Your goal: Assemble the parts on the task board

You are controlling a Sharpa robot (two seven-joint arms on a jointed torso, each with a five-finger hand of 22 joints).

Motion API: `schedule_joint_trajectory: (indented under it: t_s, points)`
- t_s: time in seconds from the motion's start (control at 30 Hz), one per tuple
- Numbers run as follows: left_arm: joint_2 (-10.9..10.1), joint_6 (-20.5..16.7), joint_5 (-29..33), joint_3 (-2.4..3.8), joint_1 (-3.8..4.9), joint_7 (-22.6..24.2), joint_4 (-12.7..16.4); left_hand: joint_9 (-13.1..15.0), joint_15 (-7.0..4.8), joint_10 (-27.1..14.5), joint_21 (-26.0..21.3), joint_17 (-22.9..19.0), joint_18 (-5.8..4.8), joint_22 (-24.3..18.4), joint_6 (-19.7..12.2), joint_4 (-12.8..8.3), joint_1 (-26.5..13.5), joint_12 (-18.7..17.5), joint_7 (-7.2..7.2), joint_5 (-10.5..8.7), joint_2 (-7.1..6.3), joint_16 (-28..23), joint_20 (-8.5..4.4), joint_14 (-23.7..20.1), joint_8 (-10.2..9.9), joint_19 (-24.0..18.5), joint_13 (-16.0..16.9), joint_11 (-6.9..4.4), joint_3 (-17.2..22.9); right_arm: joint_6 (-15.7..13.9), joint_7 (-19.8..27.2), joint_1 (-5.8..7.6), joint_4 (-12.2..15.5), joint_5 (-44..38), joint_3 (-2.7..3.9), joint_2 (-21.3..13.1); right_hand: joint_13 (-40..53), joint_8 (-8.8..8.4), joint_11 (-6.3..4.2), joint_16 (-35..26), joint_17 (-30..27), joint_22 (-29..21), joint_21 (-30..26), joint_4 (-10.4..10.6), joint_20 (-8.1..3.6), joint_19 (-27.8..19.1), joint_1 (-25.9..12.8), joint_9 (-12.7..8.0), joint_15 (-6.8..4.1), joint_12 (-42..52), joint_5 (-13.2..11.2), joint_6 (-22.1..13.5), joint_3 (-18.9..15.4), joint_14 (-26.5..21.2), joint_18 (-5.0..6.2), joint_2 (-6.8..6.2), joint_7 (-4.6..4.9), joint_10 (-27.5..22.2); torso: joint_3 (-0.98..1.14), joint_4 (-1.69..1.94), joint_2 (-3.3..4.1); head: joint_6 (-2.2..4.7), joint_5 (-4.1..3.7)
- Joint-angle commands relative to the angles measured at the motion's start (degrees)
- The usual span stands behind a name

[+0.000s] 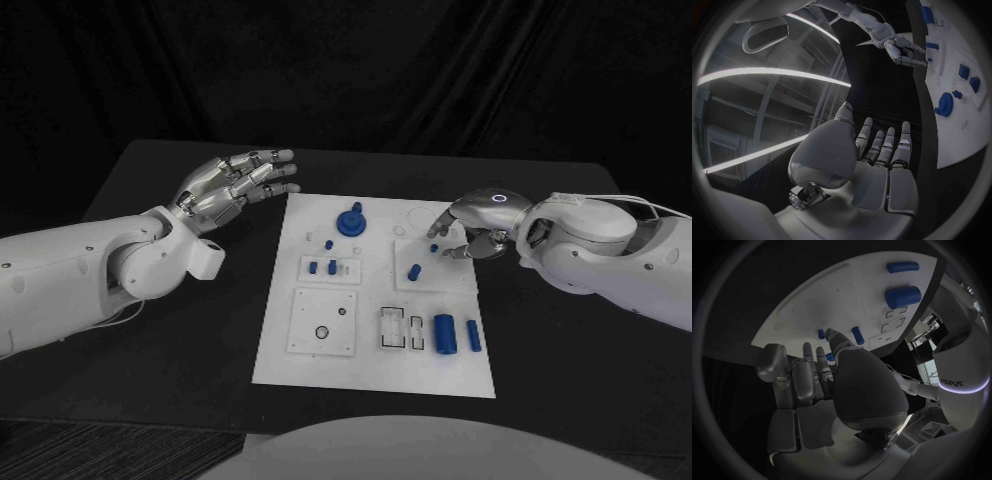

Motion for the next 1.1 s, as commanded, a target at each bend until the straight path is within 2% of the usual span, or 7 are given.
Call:
schedule_joint_trajectory:
  t_s: [0.03,0.1,0.3,0.7,0.8,1.03,1.1]
  points:
    - [0.1,1.2,0.9,0.06,-0.08,10.4,0.2,-0.1,0.16,0.1,0.5,0.1,0.79,-0.2,-0.3,-0.7,0.4,0.4,0.07,0.73,0.47,0.6,0.08,0.8,0.3,0.7,-0.2,0.44,0.0,-0.3,-0.2,-0.25,-0.5,-0.7,0.04,0.2,-0.3,0.11,-0.33,0.3,0.2,7.6,0.5,-0.2,-0.12,0.6,-0.2,0.0,-0.18,0.3,0.4,0.4,0.3,0.6,0.25,0.82,-0.2,2.8,-0.02,0.07,-0.05,-0.01,0.08]
    - [0.2,1.3,0.9,0.06,-0.09,10.4,0.2,-0.1,0.29,0.1,0.6,0.2,0.73,-0.3,-0.3,-1.0,0.6,0.4,0.11,1.14,0.63,0.9,0.11,1.1,0.3,1.1,-0.4,0.51,-0.1,-0.4,-0.2,-0.33,-0.8,-0.7,0.04,0.4,-0.7,0.32,-0.41,0.4,0.3,7.7,0.8,-0.2,-0.17,0.7,-0.2,0.1,-0.24,0.3,0.5,0.9,0.6,0.7,0.2,0.87,-0.16,3.9,-0.06,0.12,0.0,-0.01,0.01]
    - [0.3,1.5,0.9,0.06,-0.12,10.5,0.3,0.0,0.43,0.2,0.6,0.2,0.62,-0.6,0.0,-1.3,0.9,0.9,0.3,1.9,0.92,1.3,0.12,1.5,0.5,1.5,-0.6,0.55,-0.1,-0.7,0.1,-0.83,-1.7,-0.7,0.04,1.3,-1.4,0.73,-0.54,0.7,0.7,7.8,1.3,-0.1,-0.27,1.0,0.0,0.3,-0.36,-0.3,0.4,2.0,1.3,1.0,0.11,0.91,0.15,5.1,-0.01,0.06,-0.13,-0.01,0.09]
    - [0.4,1.6,0.9,0.06,-0.27,10.4,-0.3,0.0,0.6,0.4,0.6,0.2,0.45,-0.9,0.0,-1.9,1.5,1.2,0.35,2.96,1.31,1.7,0.12,1.8,0.6,1.7,-0.8,0.8,-0.1,-1.6,1.1,-2.04,-3.4,-0.7,0.04,2.7,-2.4,1.22,-0.87,0.9,1.0,8.0,1.8,0.0,-0.52,1.3,0.3,0.6,-0.61,-1.0,0.4,3.4,2.6,1.2,0.03,0.86,0.81,7.0,-0.12,-0.1,-0.26,-0.01,0.48]
    - [0.5,1.6,0.9,0.06,-0.35,10.3,-0.4,0.0,0.69,0.4,0.6,0.1,0.39,-1.0,0.1,-2.3,1.8,1.2,0.51,3.19,1.45,1.8,0.12,1.8,0.6,1.8,-0.9,0.79,0.0,-1.9,1.4,-2.24,-3.6,-0.7,0.04,3.0,-2.6,1.22,-0.92,0.9,1.0,8.0,1.9,0.1,-0.57,1.4,0.2,0.6,-0.66,-1.1,0.2,3.5,2.8,1.3,0.01,0.74,1.07,7.3,-0.11,0.02,-0.24,-0.01,0.33]
    - [0.8,2.0,0.9,0.06,-0.5,10.0,-1.0,0.1,0.79,0.5,0.6,0.1,0.26,-1.3,1.0,-2.9,2.3,1.5,1.18,3.62,1.79,2.0,0.13,2.0,1.0,2.0,-1.0,0.64,0.1,-2.3,1.9,-2.48,-4.0,-0.7,0.04,3.6,-3.6,2.26,-1.01,0.9,1.0,8.0,2.0,0.2,-0.73,1.4,0.5,1.2,-0.79,-2.0,0.0,6.2,4.1,1.3,-0.01,0.65,2.46,8.2,-0.16,-0.04,-0.3,-0.01,0.2]
    - [0.9,2.1,0.9,0.06,-0.53,10.0,-1.1,0.1,0.79,0.5,0.6,0.0,0.18,-1.5,0.9,-4.0,3.2,1.5,1.27,3.81,1.9,2.1,0.12,2.1,1.1,2.2,-1.1,0.6,0.5,-2.4,2.0,-2.56,-4.2,-0.7,0.04,3.8,-3.8,2.62,-1.01,0.9,0.9,8.0,2.0,0.2,-0.74,1.3,0.6,1.5,-0.8,-2.3,0.0,7.1,4.4,1.3,-0.01,0.59,2.8,8.4,-0.18,-0.04,-0.32,-0.01,0.24]
